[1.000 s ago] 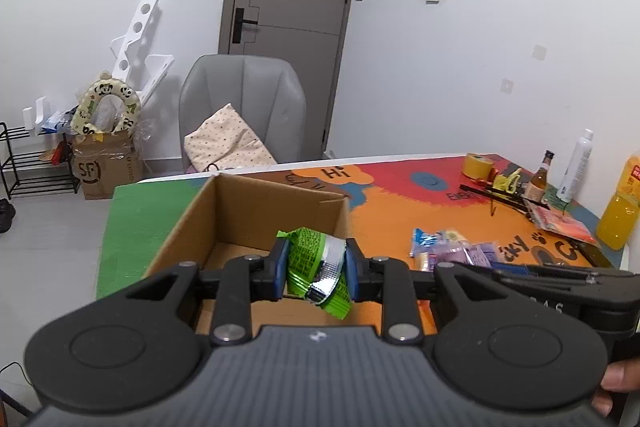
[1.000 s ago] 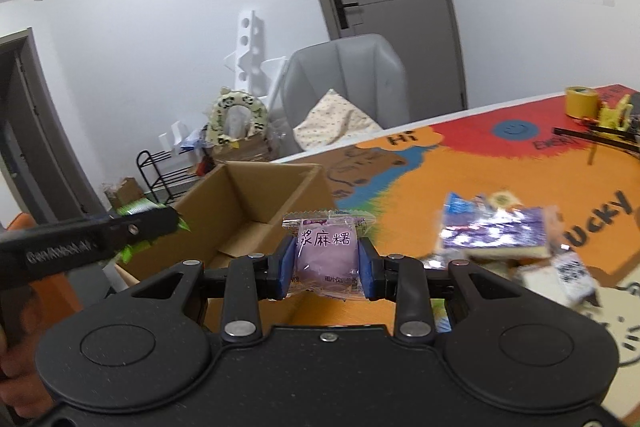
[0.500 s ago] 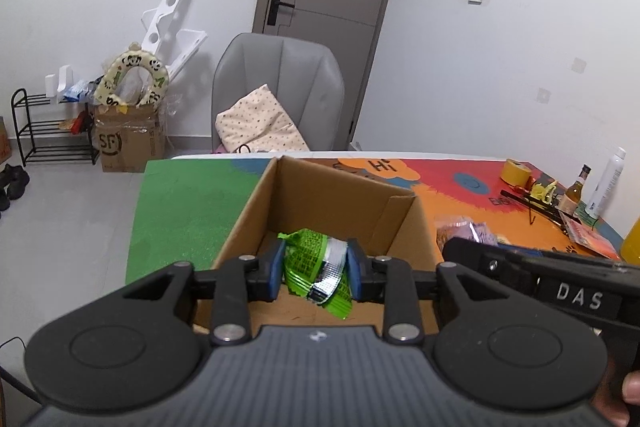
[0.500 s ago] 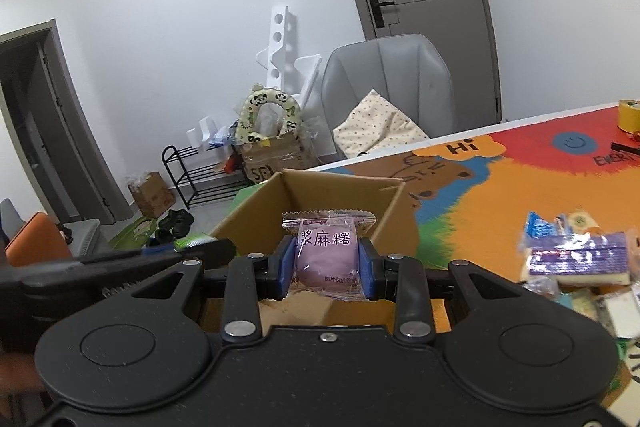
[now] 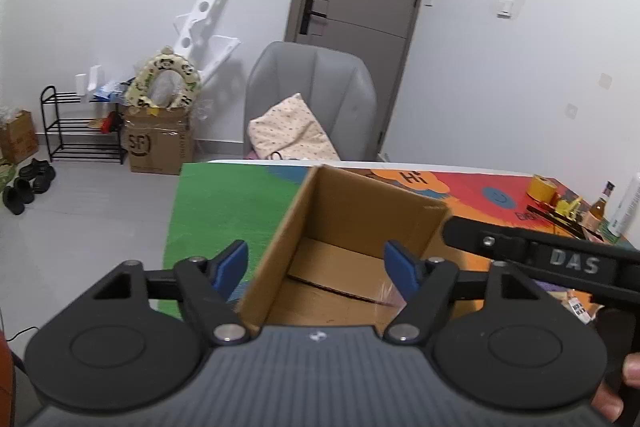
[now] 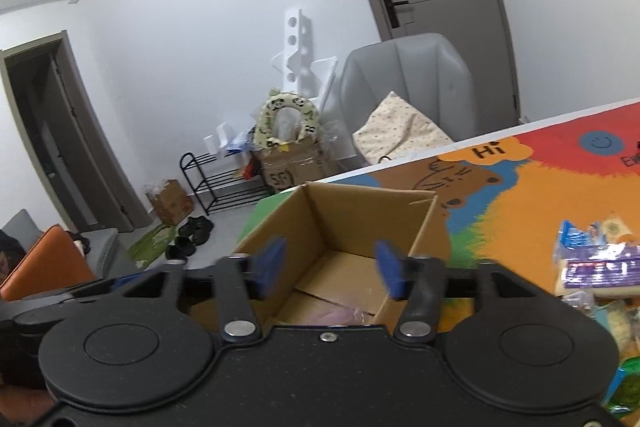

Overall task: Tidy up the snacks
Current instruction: 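Carry both snacks over the cardboard box and open both grippers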

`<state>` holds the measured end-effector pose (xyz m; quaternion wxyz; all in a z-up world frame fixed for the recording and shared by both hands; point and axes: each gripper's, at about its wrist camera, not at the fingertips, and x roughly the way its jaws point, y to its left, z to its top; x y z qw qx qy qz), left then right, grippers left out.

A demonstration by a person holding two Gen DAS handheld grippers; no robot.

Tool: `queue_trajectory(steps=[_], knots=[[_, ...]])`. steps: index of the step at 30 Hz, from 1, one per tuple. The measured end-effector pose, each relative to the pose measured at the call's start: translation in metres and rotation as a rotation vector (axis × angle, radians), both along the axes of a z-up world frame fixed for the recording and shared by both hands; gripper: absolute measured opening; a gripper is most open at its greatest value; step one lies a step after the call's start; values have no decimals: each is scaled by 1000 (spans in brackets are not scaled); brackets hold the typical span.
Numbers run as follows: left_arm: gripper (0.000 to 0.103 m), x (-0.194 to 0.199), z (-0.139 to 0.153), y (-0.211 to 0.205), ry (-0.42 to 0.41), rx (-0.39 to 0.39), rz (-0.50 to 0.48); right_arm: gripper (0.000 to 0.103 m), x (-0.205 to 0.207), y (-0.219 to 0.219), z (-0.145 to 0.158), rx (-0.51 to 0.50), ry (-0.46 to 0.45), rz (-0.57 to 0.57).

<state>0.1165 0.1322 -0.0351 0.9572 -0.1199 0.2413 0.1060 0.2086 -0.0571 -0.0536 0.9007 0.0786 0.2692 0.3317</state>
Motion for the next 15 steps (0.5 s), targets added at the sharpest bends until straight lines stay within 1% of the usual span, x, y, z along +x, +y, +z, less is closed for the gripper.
queue_trajectory(steps=[1,3,5,8,12,15], knots=[[81,0,0,1,1,-1,4,82,1,-4,-1,8,8,-3],[85,-2,1,-1,-7,-1,5,91,0,-12,-1,12,7,-13],[89,-3,1,-5,-16,8,4,92,-4,-19,-2,-12,-9,-19],[90,-3,1,-12,-11,27,-8,92,-8,-29,-4,-45,-10,-39],[90,-5,1,-20,-11,12,-27,92,-13,-50,-10,-77,-15,-93],[90,-5,1,-28,-11,14,-39,92,-16,-69,-14,-87,-20,-144]])
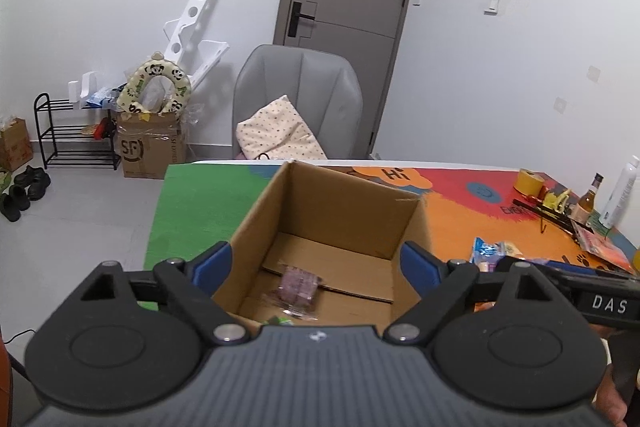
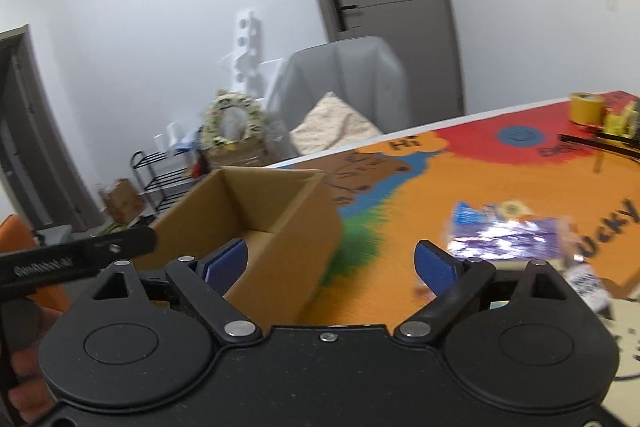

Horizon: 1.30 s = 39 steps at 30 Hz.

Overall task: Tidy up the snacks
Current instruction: 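Move both tools back over the snack pile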

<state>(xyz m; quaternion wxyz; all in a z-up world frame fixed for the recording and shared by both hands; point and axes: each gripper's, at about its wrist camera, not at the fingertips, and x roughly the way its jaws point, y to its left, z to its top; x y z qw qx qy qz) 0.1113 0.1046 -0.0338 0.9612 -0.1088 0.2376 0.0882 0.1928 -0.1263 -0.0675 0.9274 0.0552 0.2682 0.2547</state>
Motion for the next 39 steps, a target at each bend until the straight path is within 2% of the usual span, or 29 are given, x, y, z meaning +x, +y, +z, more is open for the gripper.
queue_trajectory(steps=[12,17,23,32,36,39], knots=[[90,-2,4,-45,-13,-2,-79,89,-12,-73,-3,-22,-8,-119],[96,-3,3,-71,-13,3,-118,89,-17,-92,-2,-40,-9,-129],[97,-3,0,-95,-6,2,-159,89,-22,-115,-2,-52,12,-148],[99,-3,-8,-125,17,-16,-203,93,-27,-141,-8,-70,30,-171],[103,-2,-17,-135,47,-19,-207,102,-28,-149,-10,-63,27,-181],[103,-2,-24,-140,64,-23,-220,103,-30,-153,-15,-69,14,-200]])
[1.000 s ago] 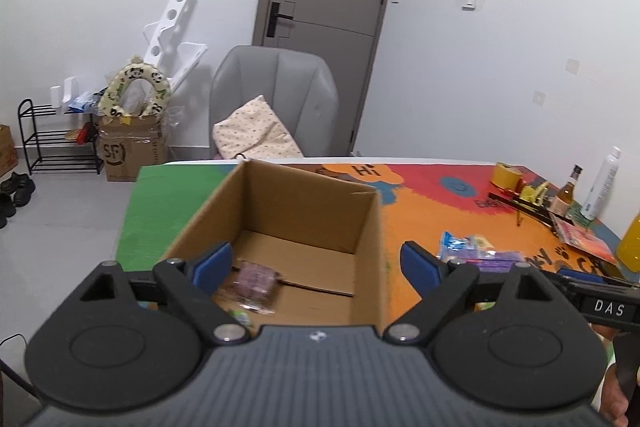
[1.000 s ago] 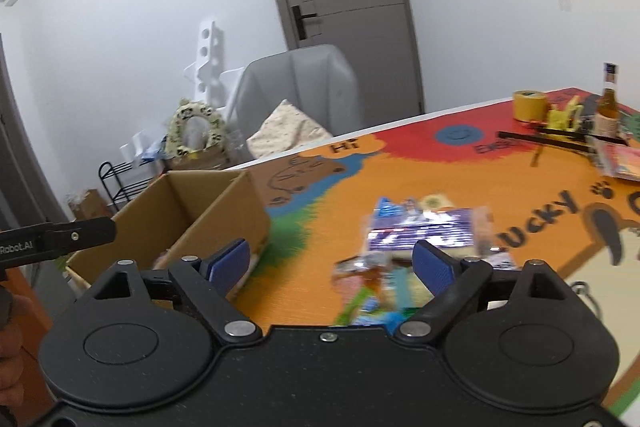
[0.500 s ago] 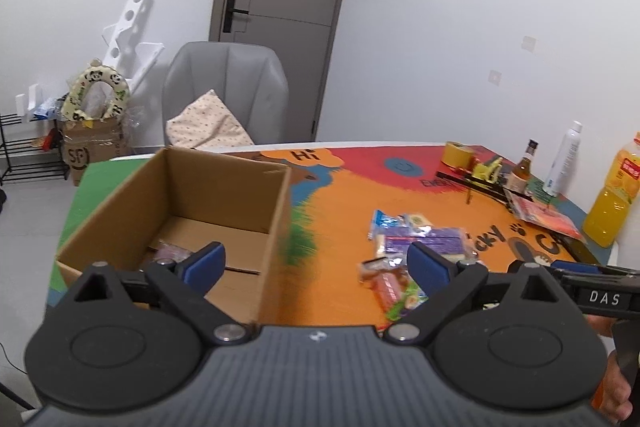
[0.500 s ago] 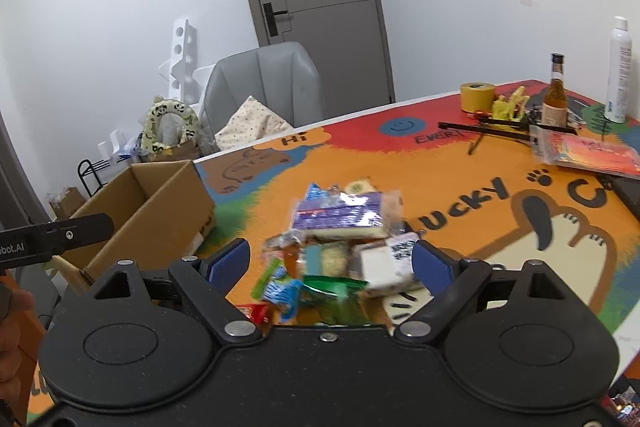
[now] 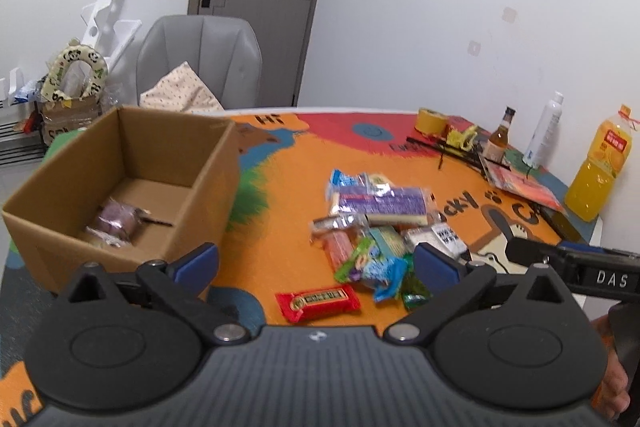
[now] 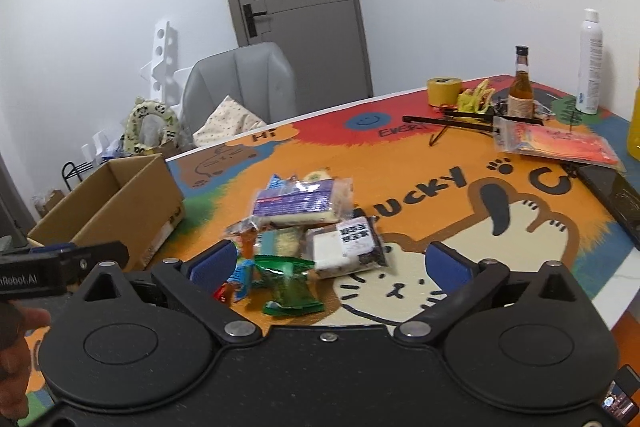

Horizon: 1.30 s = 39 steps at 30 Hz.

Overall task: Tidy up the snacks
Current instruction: 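Move both tools back over the snack pile, then grasp the red snack bag with the left gripper while the right grasps the green candy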

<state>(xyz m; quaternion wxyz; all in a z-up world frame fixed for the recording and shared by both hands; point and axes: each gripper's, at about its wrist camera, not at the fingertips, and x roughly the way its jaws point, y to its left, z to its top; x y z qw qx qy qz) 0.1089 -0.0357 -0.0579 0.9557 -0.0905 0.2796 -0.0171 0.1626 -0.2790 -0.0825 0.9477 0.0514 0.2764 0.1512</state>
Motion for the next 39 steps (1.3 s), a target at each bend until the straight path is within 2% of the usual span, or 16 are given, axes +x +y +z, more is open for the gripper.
queue_trajectory(steps=[8,12,15,24,31,35,39], knots=[[103,3,-26,-14,51,-3,-5,103,3,-5,-19,8,20,-4],[103,8,-38,-18,60,2,0,103,9,-5,-32,15,44,8],[103,13,-44,-20,59,4,15,102,10,-4,-40,13,28,14],[97,33,-61,-23,88,11,44,86,24,3,-57,29,43,35],[90,45,-70,-27,104,16,61,64,31,19,-67,23,65,83],[86,51,-77,-27,126,8,87,59,34,27,-69,22,76,104],[83,53,-79,-31,111,48,105,57,38,30,-72,25,92,119]])
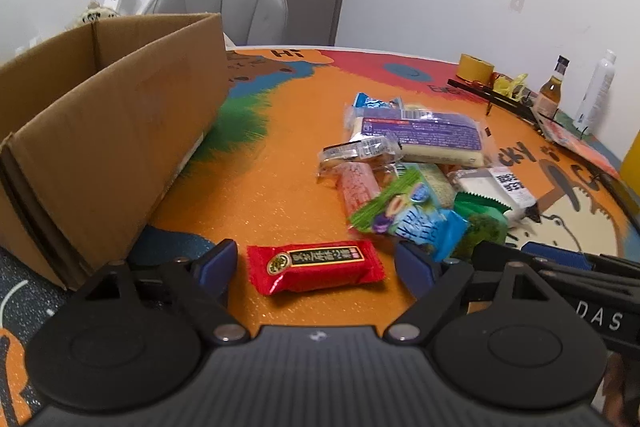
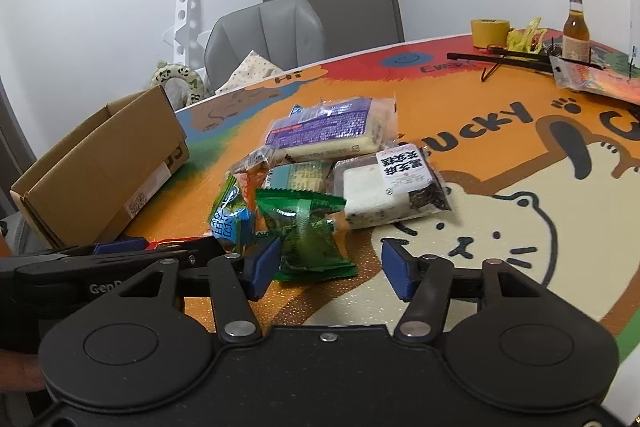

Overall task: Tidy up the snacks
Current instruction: 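Grasp the red snack bag with the left gripper while the right grasps the green candy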

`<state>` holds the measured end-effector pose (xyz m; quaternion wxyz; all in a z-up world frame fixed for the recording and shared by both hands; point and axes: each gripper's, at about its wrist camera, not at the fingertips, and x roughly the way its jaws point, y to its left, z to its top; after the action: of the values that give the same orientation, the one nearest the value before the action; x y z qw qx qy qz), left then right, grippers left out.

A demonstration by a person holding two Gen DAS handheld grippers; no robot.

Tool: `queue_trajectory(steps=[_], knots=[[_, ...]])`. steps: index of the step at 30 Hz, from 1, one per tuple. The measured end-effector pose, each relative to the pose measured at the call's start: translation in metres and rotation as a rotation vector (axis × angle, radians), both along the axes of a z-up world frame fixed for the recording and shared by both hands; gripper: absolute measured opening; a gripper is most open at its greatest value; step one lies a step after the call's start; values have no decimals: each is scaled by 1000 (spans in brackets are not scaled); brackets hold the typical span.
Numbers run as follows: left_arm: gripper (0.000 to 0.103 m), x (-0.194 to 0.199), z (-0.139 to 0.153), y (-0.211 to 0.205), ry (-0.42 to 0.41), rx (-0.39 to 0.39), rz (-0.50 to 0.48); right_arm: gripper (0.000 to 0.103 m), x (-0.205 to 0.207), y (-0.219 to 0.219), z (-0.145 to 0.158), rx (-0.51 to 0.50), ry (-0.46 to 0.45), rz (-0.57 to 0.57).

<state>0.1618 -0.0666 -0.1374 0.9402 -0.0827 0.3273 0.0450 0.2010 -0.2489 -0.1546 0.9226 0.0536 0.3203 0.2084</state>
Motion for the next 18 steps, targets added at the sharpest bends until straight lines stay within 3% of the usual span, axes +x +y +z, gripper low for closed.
queue_trajectory(steps=[4,7,13,14,15,18], knots=[[64,-1,0,-3,-9,33,14,57,2,6,-1,-13,12,38],[50,-5,1,-1,-23,12,14,55,3,15,0,-24,5,66],[43,-11,3,3,-33,-5,20,40,7,19,-3,-28,-6,48],[25,-12,5,4,-38,-8,19,35,6,18,-2,-24,-8,49],[15,-12,5,5,-31,-19,17,30,5,17,-1,-18,-8,52],[15,-14,6,7,-24,-36,14,27,1,14,3,-6,-11,46]])
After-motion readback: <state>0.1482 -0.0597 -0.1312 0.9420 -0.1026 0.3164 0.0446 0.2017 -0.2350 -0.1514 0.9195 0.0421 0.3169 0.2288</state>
